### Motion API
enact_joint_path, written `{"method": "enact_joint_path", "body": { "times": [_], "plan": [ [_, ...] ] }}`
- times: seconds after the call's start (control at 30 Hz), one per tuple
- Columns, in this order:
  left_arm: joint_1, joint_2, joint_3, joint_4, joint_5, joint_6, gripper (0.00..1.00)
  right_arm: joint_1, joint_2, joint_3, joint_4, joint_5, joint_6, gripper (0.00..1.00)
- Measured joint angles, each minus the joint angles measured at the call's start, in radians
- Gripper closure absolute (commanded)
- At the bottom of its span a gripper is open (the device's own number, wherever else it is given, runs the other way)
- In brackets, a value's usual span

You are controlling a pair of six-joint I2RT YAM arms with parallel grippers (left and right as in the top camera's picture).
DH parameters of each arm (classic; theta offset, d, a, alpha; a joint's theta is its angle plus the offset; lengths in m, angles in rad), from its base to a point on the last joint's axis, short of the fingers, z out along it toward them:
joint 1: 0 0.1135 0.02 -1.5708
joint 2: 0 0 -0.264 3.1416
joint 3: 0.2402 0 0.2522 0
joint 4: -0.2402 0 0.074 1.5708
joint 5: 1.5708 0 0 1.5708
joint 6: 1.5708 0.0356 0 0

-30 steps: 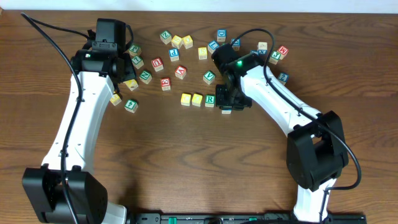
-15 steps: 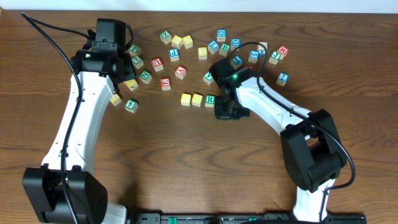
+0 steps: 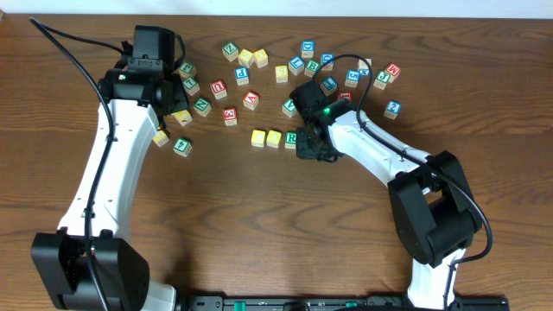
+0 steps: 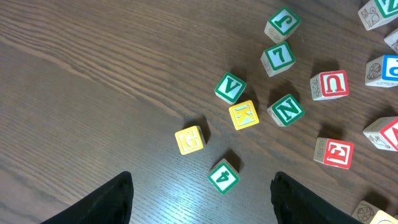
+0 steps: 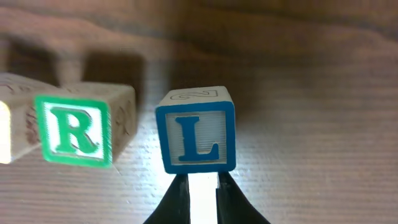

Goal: Spell out CORL

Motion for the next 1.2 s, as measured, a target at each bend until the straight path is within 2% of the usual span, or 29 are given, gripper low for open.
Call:
{"method": "enact_joint_path", "body": {
  "times": [0.33,0.4,0.53,0.73,0.87,1.0,1.1,1.2],
  "plan": [
    [0.0,0.0,0.0,0.0,0.002,-0.02,0.3,-0.002,0.0,0.0,0.014,0.002,-0.012,0.9],
    [0.0,0.0,0.0,0.0,0.013,-0.027,0.3,-0.002,0.0,0.0,0.014,0.003,-0.016,0.96],
    [0.0,0.0,0.0,0.0,0.044,-0.029,0.3,-0.002,0.0,0.0,0.014,0.003,-0.018,0.98],
    [0.0,0.0,0.0,0.002,0.099,-0.033,0.3,-0.004,-0.012,0.005,-0.002,0.003,-0.018,0.9],
    [0.0,0.0,-0.001,0.019,0.143,-0.035,0.31,-0.021,-0.088,0.007,-0.01,0.002,-0.018,0.82],
    [-0.002,0.0,-0.022,0.043,0.195,-0.039,0.39,-0.066,-0.185,0.023,-0.019,0.003,-0.021,0.78],
    [-0.012,0.0,-0.05,0.058,0.217,-0.041,0.46,-0.104,-0.209,0.036,-0.025,-0.002,-0.021,0.79],
    [-0.038,0.0,-0.075,0.075,0.24,-0.025,0.57,-0.14,-0.199,0.037,-0.039,-0.023,-0.021,0.79]
  ]
}}
